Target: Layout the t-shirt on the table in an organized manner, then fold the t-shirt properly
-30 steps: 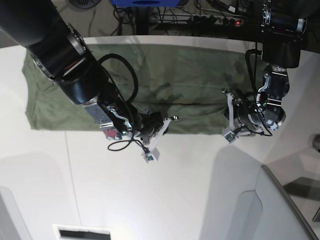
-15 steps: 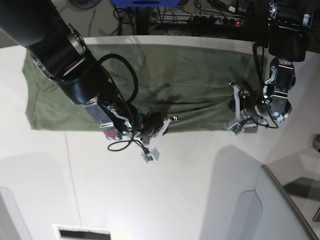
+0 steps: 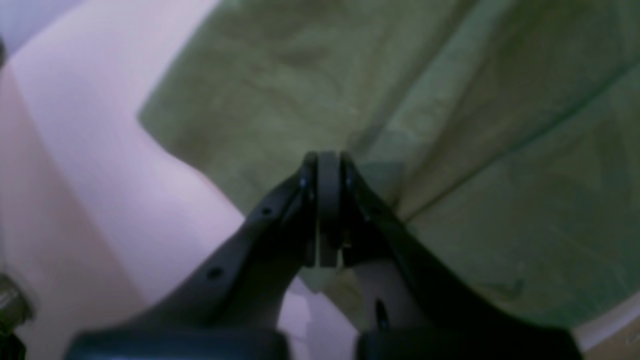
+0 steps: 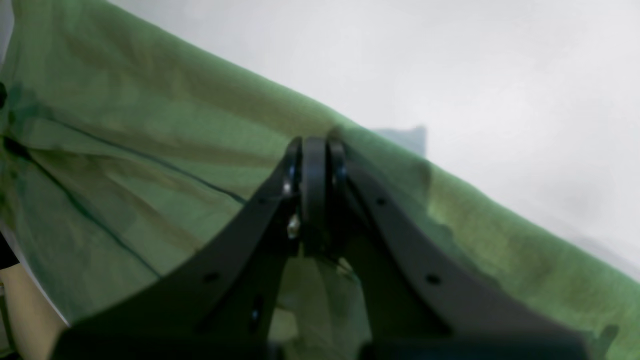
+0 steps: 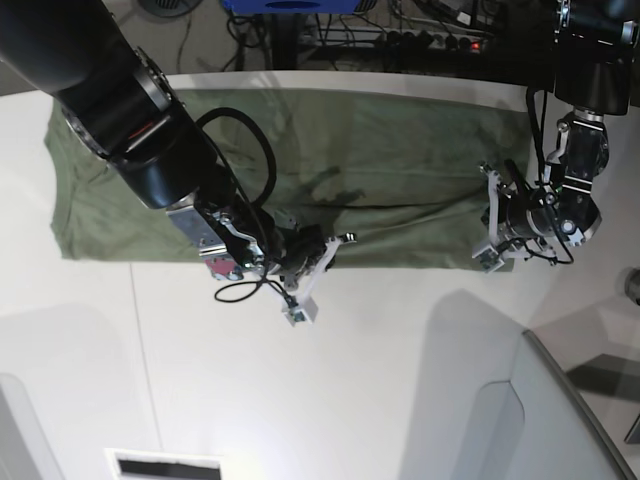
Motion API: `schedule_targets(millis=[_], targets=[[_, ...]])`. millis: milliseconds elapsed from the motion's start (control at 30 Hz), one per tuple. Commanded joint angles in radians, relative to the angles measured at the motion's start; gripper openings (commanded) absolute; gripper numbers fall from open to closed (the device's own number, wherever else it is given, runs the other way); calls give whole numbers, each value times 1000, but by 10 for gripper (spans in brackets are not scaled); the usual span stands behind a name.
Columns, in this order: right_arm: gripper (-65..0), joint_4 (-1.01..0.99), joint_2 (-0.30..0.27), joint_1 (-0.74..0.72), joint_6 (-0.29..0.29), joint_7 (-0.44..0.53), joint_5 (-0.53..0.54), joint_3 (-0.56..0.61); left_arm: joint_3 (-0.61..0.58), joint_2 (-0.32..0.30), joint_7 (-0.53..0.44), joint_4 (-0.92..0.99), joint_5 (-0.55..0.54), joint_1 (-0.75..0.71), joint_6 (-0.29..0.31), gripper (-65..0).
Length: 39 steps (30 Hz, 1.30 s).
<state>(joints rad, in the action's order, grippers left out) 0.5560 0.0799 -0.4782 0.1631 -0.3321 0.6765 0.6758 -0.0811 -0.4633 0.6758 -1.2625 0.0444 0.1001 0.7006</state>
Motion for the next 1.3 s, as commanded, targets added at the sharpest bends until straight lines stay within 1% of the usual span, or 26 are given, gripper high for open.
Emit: schedule_targets(millis=[0, 67, 200, 333, 433, 533, 667, 1000, 1267], targets=[[-633, 3, -6, -15, -33, -14, -21, -3, 8, -4, -12, -10, -11, 40, -2, -650], [-633, 3, -6, -15, -33, -14, -21, -3, 16, 30, -12, -9, -11, 62, -2, -650], [-633, 3, -2, -15, -33, -14, -21, -1, 53, 119, -14, -7, -4, 111, -2, -650], [-633, 3, -2, -15, -33, -14, -21, -3, 45, 179, -14, 13, -1, 143, -2, -650], [-633, 3, -2, -15, -33, -14, -21, -3, 42, 205, -14, 71, 1, 169, -2, -650], [-633, 3, -4, -15, -33, -14, -21, -3, -7, 208, -15, 112, -1, 175, -2, -650], [-633, 3, -4, -15, -33, -14, -21, -3, -52, 209, -15, 114, -1, 165, -2, -650], [-635, 3, -4, -17, -33, -14, -21, -3, -115, 206, -15, 120, -4, 137, -2, -650], [-635, 3, -4, -20, -35, -14, -21, -3, -128, 205, -11, 112, -7, 106, -2, -650]])
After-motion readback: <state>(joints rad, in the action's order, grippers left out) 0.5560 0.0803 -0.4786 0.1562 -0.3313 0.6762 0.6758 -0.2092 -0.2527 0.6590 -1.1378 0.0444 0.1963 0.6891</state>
